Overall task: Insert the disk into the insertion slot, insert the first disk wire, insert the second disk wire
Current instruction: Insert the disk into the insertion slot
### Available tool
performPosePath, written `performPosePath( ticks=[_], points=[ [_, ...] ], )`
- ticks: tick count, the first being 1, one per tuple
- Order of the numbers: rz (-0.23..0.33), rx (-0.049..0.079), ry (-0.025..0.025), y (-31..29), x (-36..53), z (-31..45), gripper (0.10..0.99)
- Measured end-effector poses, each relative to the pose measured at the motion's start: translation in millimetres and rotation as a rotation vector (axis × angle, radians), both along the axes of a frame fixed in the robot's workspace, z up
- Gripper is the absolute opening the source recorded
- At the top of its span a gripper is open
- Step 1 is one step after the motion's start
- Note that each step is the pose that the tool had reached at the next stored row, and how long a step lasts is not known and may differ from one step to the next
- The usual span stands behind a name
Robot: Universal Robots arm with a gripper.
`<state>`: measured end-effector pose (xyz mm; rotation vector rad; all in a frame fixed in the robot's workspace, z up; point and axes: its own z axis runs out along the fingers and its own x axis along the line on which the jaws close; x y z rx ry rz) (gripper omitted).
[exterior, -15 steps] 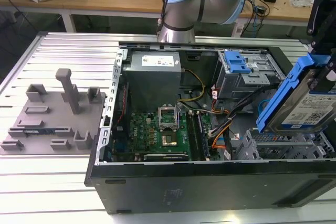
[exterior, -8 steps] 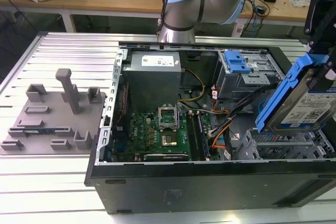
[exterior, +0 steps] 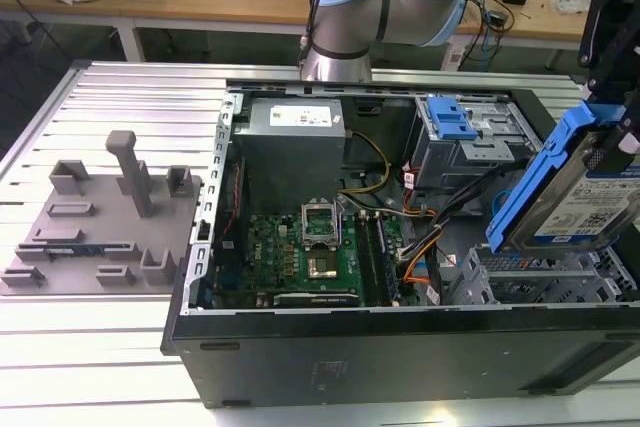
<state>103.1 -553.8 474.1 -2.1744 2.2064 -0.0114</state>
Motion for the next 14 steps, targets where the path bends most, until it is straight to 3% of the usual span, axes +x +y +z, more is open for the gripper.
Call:
performPosePath(
  ticks=[14],
  points=[
    [0.000,-0.002,0.0000,2.5,0.0,-5.1,0.369]
  ],
)
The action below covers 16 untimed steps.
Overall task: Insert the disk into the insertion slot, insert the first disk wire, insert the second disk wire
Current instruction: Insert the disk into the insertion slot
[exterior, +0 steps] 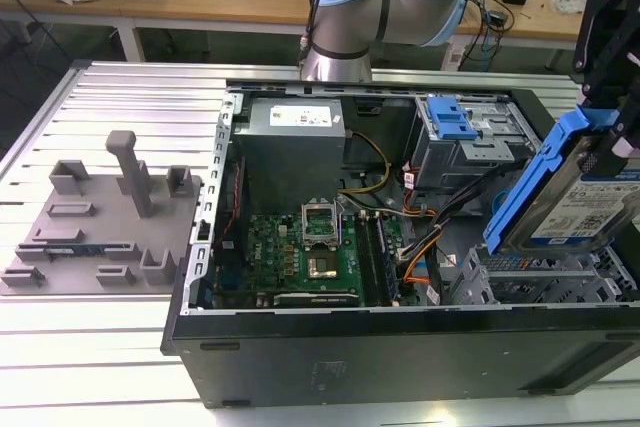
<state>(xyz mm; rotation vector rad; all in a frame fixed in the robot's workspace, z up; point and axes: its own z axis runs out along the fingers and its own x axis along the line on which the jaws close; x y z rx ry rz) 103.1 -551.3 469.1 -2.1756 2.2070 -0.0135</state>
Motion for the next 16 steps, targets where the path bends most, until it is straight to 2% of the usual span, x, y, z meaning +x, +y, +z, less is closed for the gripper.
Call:
performPosePath(
  ticks=[16],
  points=[
    [0.001,0.000,0.0006,1.3,1.3,-7.6,0.369]
  ],
)
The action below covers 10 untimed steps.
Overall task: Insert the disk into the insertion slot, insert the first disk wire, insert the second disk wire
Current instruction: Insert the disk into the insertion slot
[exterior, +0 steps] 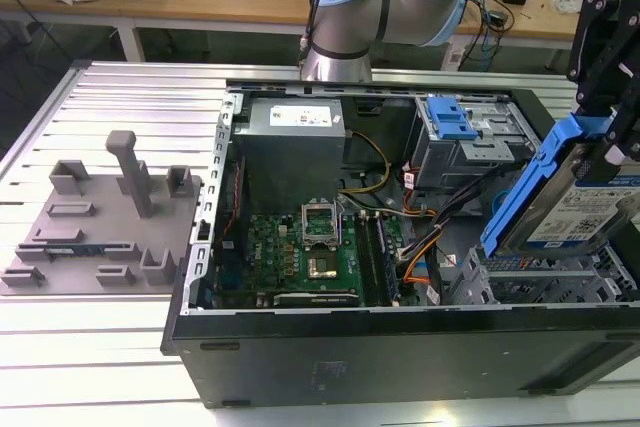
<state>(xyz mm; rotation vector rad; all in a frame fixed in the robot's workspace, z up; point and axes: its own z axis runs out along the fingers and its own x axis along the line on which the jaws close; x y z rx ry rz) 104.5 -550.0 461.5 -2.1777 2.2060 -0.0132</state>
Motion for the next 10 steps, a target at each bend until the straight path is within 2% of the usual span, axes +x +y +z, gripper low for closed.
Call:
performPosePath(
  ticks=[10],
  points=[
    [0.000,0.000,0.0002,-0.1,0.2,-4.3,0.369]
  ],
)
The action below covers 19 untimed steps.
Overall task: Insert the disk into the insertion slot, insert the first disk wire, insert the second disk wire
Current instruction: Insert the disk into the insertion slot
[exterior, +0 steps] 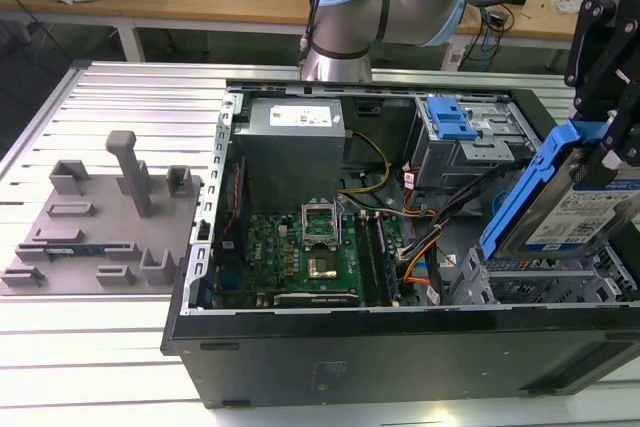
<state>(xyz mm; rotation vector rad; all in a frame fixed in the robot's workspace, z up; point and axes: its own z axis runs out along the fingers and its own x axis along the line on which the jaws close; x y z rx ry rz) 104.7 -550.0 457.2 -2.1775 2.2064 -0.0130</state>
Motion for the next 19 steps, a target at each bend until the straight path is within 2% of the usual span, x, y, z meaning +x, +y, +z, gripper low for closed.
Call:
performPosePath(
  ticks=[19],
  points=[
    [-0.006,0.000,0.0038,-1.0,1.0,-9.2,0.369]
  ],
)
